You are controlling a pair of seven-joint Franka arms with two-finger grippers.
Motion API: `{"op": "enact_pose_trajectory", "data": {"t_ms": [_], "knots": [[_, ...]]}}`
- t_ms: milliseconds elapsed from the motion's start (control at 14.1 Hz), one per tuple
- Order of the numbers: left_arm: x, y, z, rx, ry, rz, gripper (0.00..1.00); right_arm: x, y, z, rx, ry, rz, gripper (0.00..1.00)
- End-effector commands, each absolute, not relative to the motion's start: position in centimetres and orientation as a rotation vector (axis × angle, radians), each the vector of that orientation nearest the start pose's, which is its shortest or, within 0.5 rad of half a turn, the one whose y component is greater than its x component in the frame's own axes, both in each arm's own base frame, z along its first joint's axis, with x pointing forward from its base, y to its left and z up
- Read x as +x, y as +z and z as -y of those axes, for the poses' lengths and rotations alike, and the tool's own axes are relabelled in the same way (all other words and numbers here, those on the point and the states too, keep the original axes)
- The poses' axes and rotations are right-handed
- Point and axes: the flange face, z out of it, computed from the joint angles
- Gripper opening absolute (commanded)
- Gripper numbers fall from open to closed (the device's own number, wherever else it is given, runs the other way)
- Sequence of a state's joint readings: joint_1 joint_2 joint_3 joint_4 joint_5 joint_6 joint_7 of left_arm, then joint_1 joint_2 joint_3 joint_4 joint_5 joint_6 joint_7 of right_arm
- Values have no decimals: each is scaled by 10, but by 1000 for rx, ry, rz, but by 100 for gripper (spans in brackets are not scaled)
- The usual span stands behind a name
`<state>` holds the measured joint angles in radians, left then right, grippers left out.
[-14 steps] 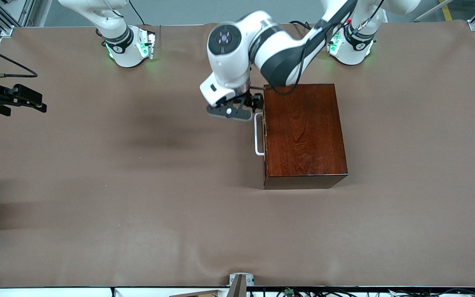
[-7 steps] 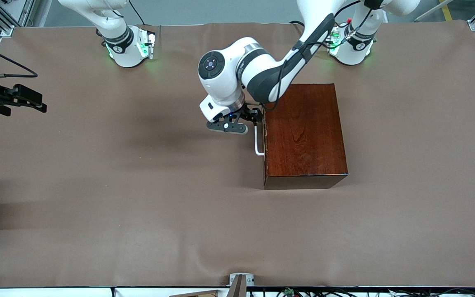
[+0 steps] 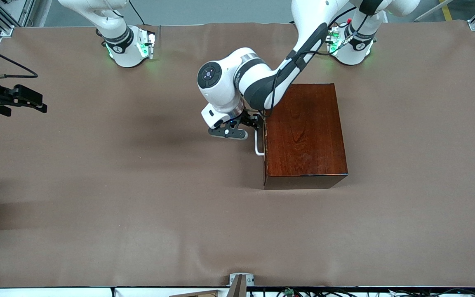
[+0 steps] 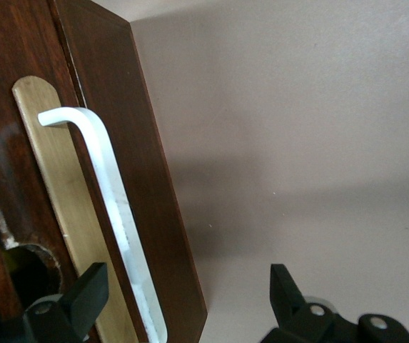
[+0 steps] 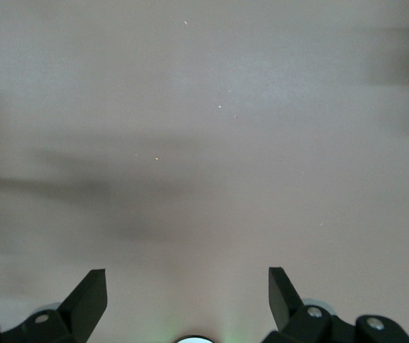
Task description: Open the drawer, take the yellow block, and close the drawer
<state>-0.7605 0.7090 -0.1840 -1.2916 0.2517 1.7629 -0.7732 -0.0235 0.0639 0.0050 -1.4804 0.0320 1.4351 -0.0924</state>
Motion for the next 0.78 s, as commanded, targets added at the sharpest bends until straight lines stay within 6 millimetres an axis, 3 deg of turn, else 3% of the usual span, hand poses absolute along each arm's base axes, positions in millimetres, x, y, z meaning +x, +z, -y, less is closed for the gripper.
{"op": "enact_pose_trajectory", "data": {"t_ms": [0, 355, 710], "knots": [[460, 304, 548, -2848, 46, -248, 100, 561, 617, 9, -3104, 172, 131, 100], [461, 287, 547, -2818, 20, -169, 100, 561, 617, 10, -3104, 171, 127, 100], [456, 296, 566, -2900, -58, -100, 100, 565, 619, 19, -3117, 125, 109, 100]]}}
